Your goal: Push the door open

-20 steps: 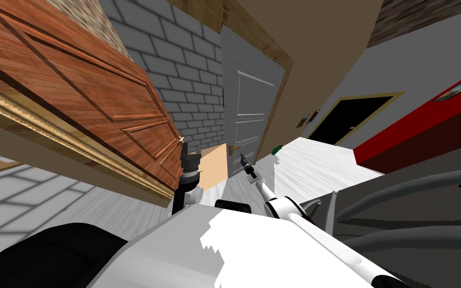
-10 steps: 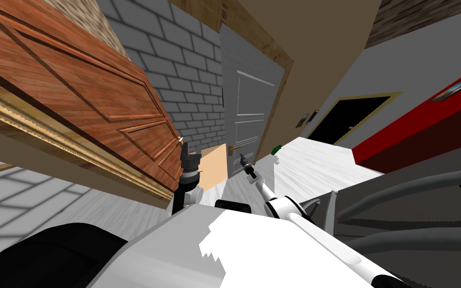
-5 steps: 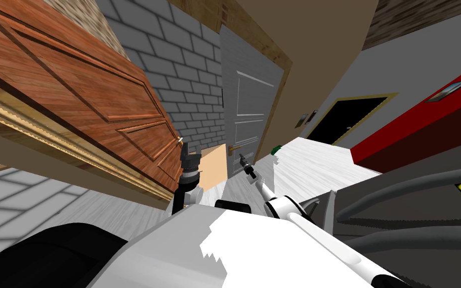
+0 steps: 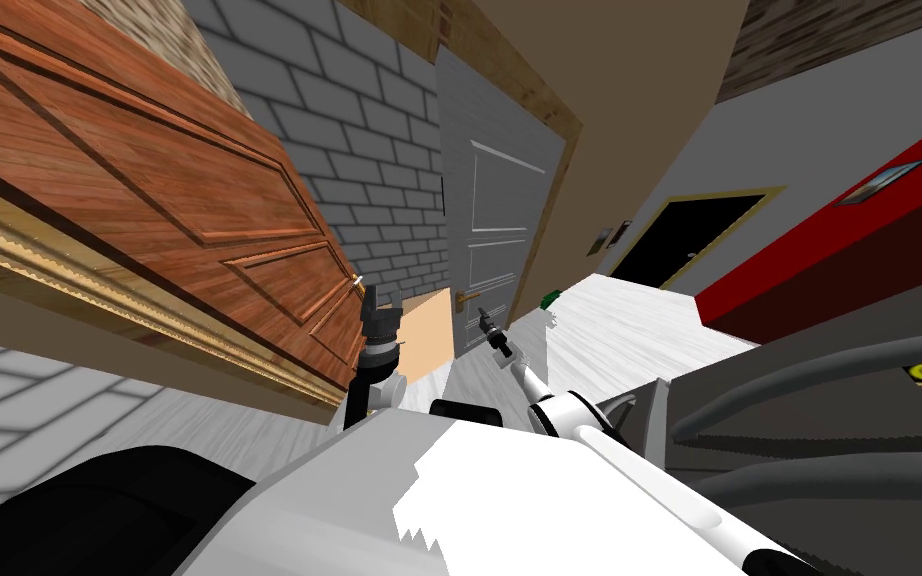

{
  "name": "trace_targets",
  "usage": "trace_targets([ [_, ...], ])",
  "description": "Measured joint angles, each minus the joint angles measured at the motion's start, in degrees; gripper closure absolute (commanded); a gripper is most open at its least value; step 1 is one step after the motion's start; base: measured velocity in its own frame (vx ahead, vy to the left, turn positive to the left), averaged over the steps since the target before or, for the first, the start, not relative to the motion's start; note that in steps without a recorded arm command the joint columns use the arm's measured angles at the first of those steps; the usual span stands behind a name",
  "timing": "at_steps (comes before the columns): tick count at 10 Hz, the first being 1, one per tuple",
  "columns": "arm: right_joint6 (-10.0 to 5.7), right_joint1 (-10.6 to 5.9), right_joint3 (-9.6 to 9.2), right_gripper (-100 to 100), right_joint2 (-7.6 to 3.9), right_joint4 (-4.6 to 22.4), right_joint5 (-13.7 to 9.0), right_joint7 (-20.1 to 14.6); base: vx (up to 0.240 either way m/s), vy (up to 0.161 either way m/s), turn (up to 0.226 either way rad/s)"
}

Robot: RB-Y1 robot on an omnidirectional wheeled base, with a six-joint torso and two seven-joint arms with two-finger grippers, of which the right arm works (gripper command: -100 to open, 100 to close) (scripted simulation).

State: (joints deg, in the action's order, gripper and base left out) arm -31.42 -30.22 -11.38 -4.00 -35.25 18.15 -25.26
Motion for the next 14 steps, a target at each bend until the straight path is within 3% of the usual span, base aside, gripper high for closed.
trace_targets([
  [14, -0.26, -0.18, -1.12, -100, -0.07, 0.17, 0.46, -1.29, 0.001, -0.002, -0.008],
])
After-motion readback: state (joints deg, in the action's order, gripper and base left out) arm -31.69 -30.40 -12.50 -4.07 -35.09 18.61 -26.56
